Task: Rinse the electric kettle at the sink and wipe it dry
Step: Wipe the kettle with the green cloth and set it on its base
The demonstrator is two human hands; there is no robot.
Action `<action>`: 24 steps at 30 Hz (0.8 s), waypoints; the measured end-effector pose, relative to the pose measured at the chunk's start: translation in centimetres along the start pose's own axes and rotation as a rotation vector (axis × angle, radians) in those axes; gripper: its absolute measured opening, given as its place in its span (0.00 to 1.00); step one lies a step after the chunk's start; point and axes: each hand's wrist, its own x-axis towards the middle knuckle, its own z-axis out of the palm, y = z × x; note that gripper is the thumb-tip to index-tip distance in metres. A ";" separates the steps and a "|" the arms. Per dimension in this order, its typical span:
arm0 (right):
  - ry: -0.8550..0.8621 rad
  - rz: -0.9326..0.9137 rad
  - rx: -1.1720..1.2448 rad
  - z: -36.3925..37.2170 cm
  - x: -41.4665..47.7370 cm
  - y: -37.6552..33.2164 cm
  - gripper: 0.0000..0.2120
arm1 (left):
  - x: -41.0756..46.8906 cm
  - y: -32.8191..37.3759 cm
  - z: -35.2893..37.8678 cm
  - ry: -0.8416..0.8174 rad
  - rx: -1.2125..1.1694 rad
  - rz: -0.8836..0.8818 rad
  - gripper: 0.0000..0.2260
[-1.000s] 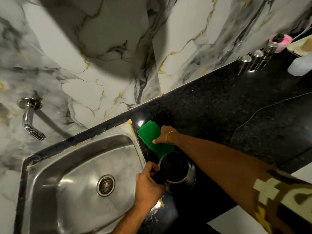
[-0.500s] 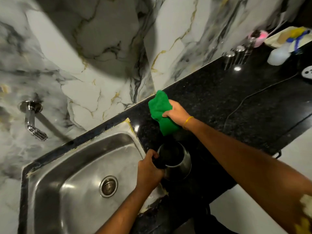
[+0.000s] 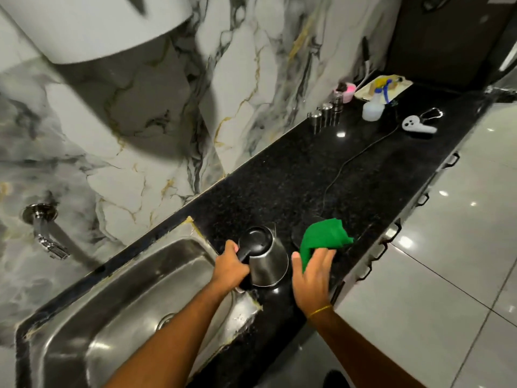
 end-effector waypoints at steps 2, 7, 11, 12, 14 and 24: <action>-0.087 -0.137 -0.275 1.7 -1.2 0.8 0.22 | -0.1 0.2 0.0 0.003 0.014 -0.007 0.16; -0.364 -0.648 -0.478 2.6 -0.4 0.9 0.15 | -0.3 0.6 -0.1 -0.020 0.046 -0.019 0.19; -0.455 -0.833 -0.570 2.3 0.7 1.9 0.15 | 0.1 0.3 -0.3 -0.071 0.061 0.016 0.25; -0.499 -0.851 -0.597 2.3 0.8 2.5 0.12 | 0.0 0.4 -0.3 -0.058 0.052 0.009 0.23; -0.603 -0.903 -0.699 2.3 0.7 4.0 0.09 | -0.2 0.5 -0.2 -0.046 0.048 -0.017 0.20; -0.395 -0.234 -0.133 2.6 3.4 5.4 0.08 | -0.4 0.5 -0.6 -0.100 0.057 -0.064 0.19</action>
